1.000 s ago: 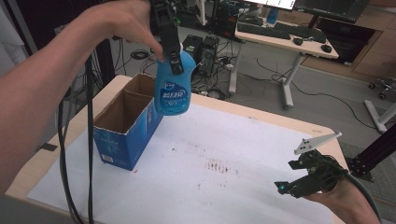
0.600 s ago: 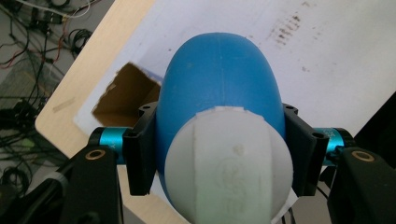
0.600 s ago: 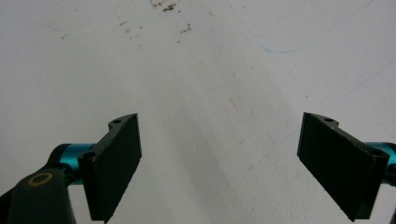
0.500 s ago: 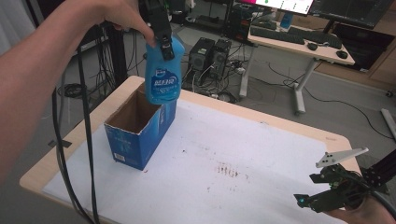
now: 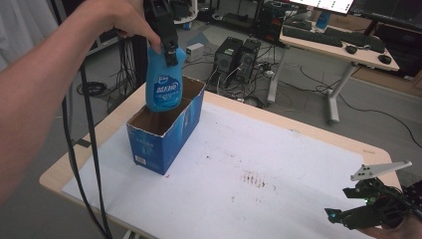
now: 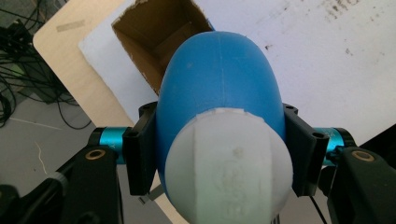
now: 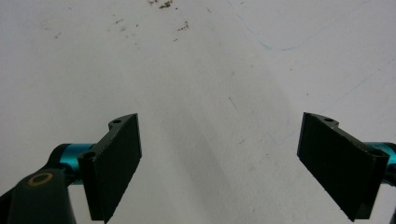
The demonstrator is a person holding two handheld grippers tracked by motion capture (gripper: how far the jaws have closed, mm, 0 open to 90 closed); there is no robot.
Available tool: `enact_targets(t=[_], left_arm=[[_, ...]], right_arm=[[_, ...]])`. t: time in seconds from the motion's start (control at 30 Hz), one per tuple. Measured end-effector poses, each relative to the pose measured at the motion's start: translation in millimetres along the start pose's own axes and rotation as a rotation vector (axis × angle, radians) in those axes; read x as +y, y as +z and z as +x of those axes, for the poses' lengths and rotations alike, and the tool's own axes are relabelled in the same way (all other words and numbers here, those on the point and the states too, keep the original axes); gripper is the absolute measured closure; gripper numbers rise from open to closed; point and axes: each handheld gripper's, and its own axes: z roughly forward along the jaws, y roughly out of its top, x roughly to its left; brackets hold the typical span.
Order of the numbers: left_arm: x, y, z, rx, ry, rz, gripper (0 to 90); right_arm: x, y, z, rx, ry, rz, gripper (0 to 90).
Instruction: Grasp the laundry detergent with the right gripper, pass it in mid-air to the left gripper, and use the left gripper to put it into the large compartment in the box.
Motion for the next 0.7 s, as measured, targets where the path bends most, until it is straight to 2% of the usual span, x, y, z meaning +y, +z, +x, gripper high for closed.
enact_targets(t=[0.1, 0.2, 0.27, 0.33, 0.37, 0.4, 0.43, 0.47, 0.5, 0.57, 0.7], left_arm=[[-4.5, 10.1, 1.0, -0.014, -0.004, 0.001, 38.2], [-8.6, 23.4, -0.1, -0.031, 0.010, 0.000, 38.1], [-11.4, 34.3, -1.2, -0.039, 0.026, 0.003, 38.1], [-14.2, 46.3, -2.6, -0.044, 0.070, 0.003, 38.2], [-15.5, 52.7, -2.6, -0.047, 0.073, 0.001, 38.1], [-16.9, 59.3, -3.5, -0.052, 0.093, 0.004, 38.2], [-16.9, 59.3, -3.5, -0.052, 0.093, 0.004, 38.1], [-19.0, 73.0, -4.6, -0.064, 0.129, 0.014, 38.1], [-19.8, 77.8, -5.0, -0.069, 0.151, 0.015, 38.1], [-21.4, 91.1, -4.3, -0.088, 0.179, 0.014, 38.1], [-24.8, 110.0, -7.6, -0.084, 0.291, 0.023, 38.1]], right_arm=[[1.3, 1.1, 0.9, -0.003, -0.003, 0.002, 13.3], [2.1, 1.9, 2.5, -0.005, -0.007, 0.002, 13.3], [2.2, 2.6, 3.1, -0.004, -0.013, 0.004, 13.3], [2.1, 3.2, 3.9, -0.006, -0.008, 0.011, 13.3], [1.7, 3.9, 4.0, -0.009, -0.008, 0.010, 13.3], [1.3, 4.6, 4.0, -0.008, -0.009, 0.011, 13.3], [1.3, 4.6, 4.0, -0.008, -0.009, 0.011, 13.3], [0.8, 5.2, 4.0, -0.006, -0.009, 0.014, 13.3], [0.1, 6.7, 4.4, -0.008, -0.012, 0.018, 13.3], [-0.7, 8.2, 5.6, -0.011, -0.007, 0.021, 13.2], [-2.1, 11.8, 6.8, -0.009, -0.014, 0.036, 13.3]])
